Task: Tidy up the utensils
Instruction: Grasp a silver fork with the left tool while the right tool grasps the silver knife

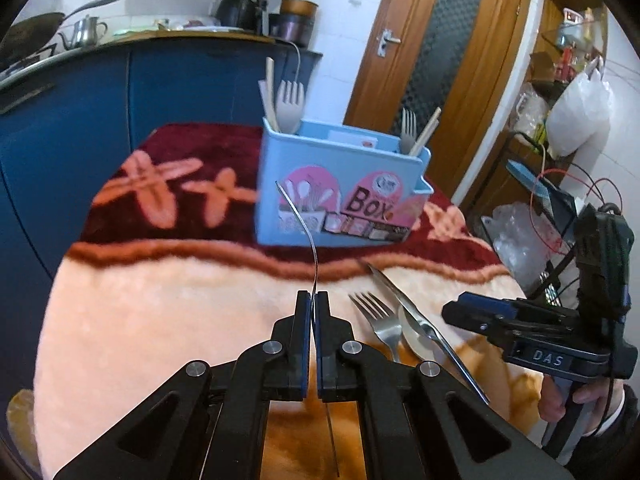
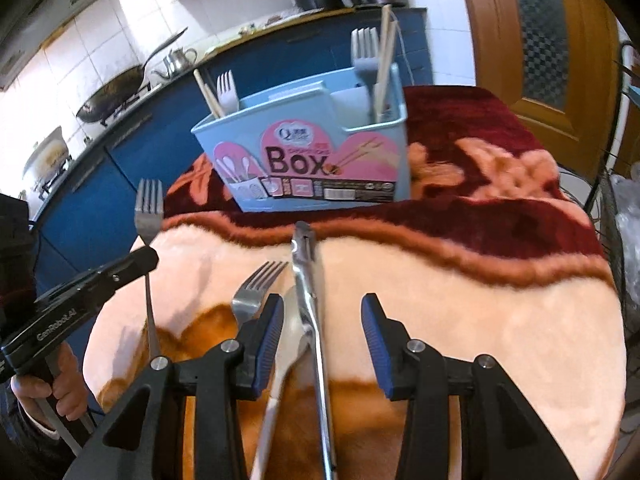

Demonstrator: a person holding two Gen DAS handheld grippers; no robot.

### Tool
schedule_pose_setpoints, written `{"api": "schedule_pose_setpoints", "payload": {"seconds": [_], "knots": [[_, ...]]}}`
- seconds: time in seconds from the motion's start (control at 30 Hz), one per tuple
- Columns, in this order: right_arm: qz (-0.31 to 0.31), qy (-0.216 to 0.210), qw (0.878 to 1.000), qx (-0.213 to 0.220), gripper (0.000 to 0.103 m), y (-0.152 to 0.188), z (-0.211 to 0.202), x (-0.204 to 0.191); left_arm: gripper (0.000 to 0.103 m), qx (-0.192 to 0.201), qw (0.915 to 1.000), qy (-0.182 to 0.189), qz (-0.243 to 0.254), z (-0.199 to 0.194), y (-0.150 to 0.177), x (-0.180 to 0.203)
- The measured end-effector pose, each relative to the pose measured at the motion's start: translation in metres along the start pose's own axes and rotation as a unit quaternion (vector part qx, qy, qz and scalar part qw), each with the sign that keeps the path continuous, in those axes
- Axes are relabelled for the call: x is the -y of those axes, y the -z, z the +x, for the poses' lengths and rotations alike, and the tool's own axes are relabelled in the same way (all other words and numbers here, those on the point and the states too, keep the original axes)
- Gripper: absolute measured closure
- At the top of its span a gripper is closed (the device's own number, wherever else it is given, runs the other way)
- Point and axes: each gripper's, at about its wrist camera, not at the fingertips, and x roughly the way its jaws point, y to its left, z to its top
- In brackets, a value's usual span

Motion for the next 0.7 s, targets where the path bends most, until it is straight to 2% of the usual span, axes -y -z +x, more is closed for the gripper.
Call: {"api": "schedule_pose_setpoints", "payload": {"seconds": [0.37, 0.7], "knots": [[-0.027, 0.014, 0.996, -0.088, 0.059, -0.030, 0.045, -0.019, 0.102, 0.059, 0.9982, -0.004, 0.006, -0.019, -0.013, -0.015], [-0.034, 0.032, 0.989, -0.143, 0.063, -0.050, 0.071, -0.018, 0.102, 0.074, 0.9973, 0.000, 0.001, -0.021, -0.021, -0.020]]}}
